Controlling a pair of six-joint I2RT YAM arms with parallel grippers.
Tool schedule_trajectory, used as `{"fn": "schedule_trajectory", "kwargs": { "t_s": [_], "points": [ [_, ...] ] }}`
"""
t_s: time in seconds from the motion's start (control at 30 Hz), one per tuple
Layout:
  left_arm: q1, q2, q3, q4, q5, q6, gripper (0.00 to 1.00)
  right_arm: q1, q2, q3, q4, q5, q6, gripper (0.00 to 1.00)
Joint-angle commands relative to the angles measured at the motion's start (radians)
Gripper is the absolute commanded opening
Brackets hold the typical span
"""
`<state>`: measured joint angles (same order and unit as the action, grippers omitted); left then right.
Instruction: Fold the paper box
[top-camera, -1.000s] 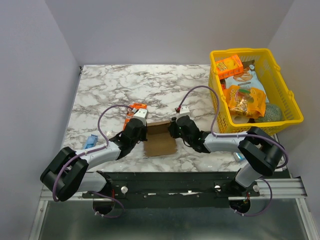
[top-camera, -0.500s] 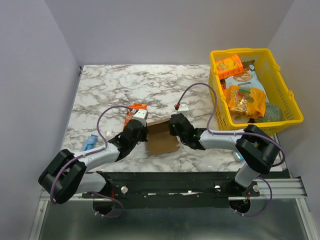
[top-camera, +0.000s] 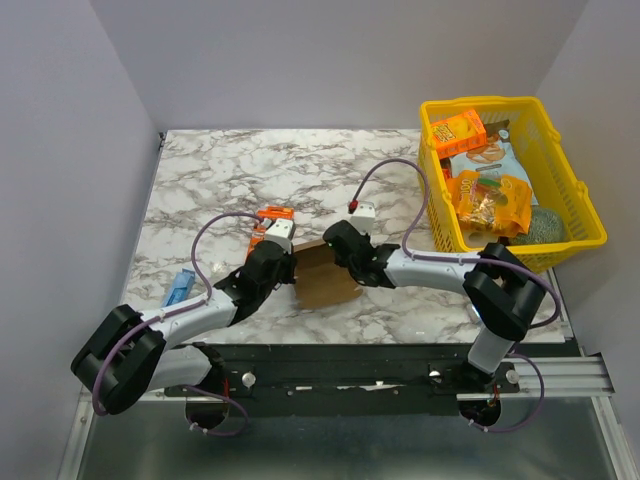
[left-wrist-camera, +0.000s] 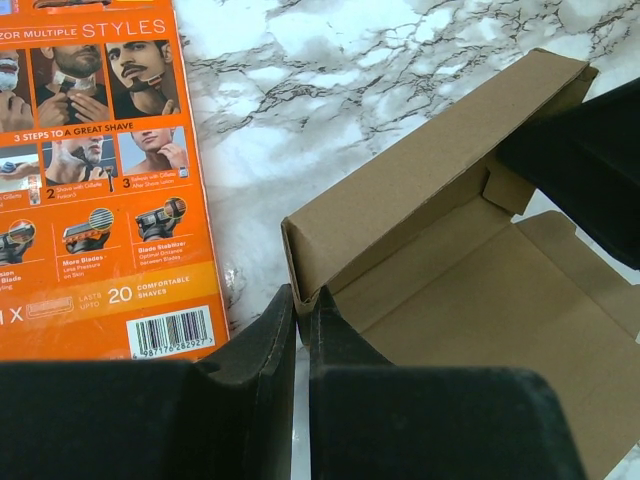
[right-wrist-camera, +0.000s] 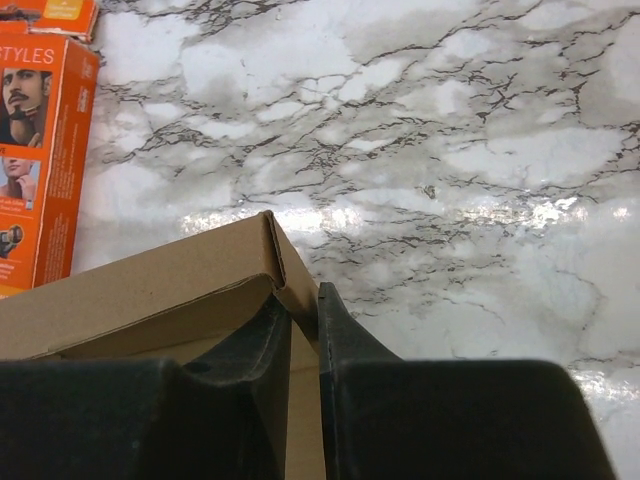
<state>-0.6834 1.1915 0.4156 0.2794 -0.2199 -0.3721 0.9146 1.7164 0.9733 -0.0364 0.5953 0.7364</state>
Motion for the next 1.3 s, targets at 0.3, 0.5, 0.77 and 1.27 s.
{"fn": "schedule_trajectory", "kwargs": {
  "t_s": [0.3,0.5,0.77,1.27],
  "points": [
    [-0.004,-0.036,-0.021,-0.014,-0.127,-0.004,0.00,-0.028,0.055,0.044,-0.319,0.261,0.098,0.01],
    [-0.004,-0.012,-0.017,0.015,-0.108,0.002,0.00,-0.020,0.066,0.056,-0.365,0.294,0.093,0.01],
    [-0.004,0.010,-0.012,0.030,-0.084,0.010,0.00,-0.008,0.084,0.077,-0.395,0.325,0.093,0.01],
    [-0.004,0.146,0.078,-0.049,-0.055,0.033,0.00,0.013,0.008,0.045,-0.274,0.128,0.041,0.19]
  ]
}}
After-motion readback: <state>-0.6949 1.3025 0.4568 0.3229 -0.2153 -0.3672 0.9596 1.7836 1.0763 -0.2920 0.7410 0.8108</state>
